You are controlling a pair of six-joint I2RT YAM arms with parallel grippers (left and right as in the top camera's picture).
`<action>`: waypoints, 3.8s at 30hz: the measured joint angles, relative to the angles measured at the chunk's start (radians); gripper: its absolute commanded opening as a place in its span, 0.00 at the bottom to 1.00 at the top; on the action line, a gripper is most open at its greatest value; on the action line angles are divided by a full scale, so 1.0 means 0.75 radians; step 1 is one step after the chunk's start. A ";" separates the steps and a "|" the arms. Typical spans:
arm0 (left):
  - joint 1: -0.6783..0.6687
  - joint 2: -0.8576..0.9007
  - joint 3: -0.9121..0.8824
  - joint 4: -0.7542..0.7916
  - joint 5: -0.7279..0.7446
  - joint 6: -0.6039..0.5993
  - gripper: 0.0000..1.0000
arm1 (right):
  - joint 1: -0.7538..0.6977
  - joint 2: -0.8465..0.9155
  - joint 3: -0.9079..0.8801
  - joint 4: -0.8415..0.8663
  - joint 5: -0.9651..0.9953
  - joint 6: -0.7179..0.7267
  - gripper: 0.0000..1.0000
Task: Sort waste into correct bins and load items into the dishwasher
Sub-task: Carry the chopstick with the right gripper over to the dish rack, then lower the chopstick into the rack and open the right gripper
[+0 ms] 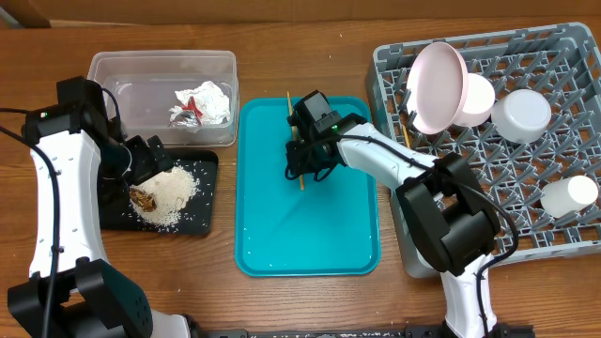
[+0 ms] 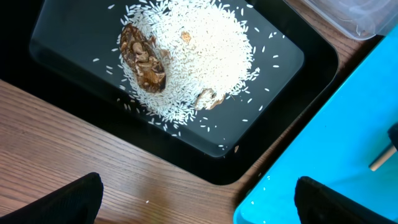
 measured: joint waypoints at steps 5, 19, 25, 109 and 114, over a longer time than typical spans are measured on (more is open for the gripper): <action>0.000 0.000 0.000 0.001 0.000 0.000 1.00 | -0.009 -0.021 -0.001 -0.069 -0.009 -0.036 0.11; 0.000 0.000 0.000 0.001 0.000 0.000 1.00 | -0.078 -0.369 -0.021 -0.112 0.201 -0.228 0.49; 0.000 0.000 0.000 0.001 0.000 -0.001 1.00 | -0.090 -0.356 -0.020 -0.106 0.325 -0.324 0.65; 0.000 0.000 0.000 0.006 0.000 -0.010 1.00 | -0.524 -0.612 -0.030 -0.797 0.358 -0.588 0.11; 0.000 0.000 0.000 0.006 0.000 -0.010 1.00 | -0.524 -0.605 -0.110 -0.776 0.348 -0.596 0.21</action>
